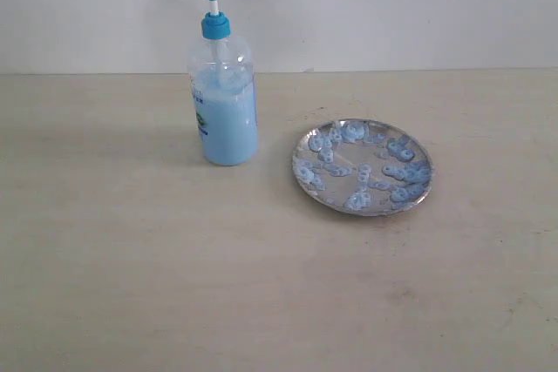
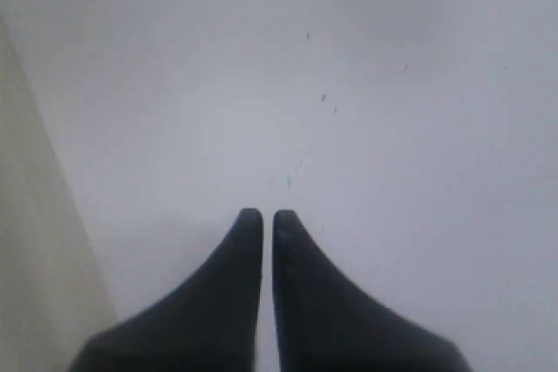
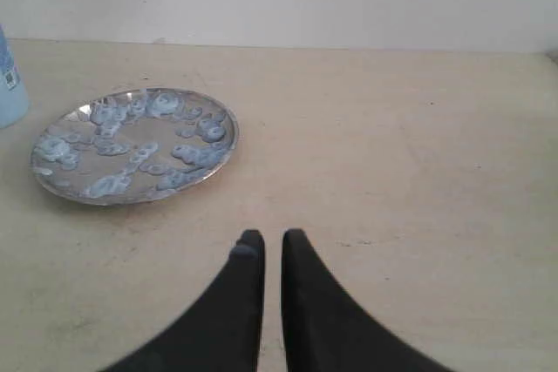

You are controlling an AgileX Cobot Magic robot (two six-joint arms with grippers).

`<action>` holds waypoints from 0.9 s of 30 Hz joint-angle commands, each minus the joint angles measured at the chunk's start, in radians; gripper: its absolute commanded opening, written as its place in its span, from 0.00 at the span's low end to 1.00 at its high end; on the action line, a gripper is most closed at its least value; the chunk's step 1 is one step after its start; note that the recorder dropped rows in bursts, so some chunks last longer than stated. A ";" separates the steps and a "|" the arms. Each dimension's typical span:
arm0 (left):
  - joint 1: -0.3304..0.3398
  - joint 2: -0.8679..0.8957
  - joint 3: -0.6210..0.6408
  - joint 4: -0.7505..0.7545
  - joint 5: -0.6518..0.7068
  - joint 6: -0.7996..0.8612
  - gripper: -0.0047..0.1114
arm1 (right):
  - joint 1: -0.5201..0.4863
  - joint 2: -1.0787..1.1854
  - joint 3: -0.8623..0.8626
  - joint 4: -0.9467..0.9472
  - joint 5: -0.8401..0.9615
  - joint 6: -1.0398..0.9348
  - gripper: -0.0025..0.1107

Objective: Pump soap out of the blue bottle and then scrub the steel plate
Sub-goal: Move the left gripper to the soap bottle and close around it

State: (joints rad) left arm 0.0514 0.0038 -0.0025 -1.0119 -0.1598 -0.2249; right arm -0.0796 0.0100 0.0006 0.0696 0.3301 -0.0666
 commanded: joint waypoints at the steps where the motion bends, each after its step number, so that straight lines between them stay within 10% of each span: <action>1: -0.004 -0.004 0.003 -0.001 -0.293 -0.003 0.08 | 0.003 0.001 -0.001 0.002 -0.008 0.002 0.06; 10: -0.006 0.859 -0.518 1.181 -0.047 -0.228 0.08 | 0.003 0.001 -0.001 0.002 -0.008 0.002 0.06; 15: -0.006 1.249 -0.485 1.409 -0.641 -0.331 0.08 | 0.003 0.001 -0.001 0.002 -0.008 0.002 0.06; 20: -0.006 1.523 -0.479 1.509 -0.960 -0.295 0.08 | 0.003 0.001 -0.001 0.002 -0.008 0.002 0.06; 27: -0.006 1.843 -0.571 1.838 -0.926 -0.159 0.32 | 0.003 0.001 -0.001 0.002 -0.008 0.002 0.06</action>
State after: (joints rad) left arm 0.0493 1.7442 -0.5402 0.6897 -1.0942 -0.4235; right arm -0.0796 0.0100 0.0006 0.0696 0.3301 -0.0666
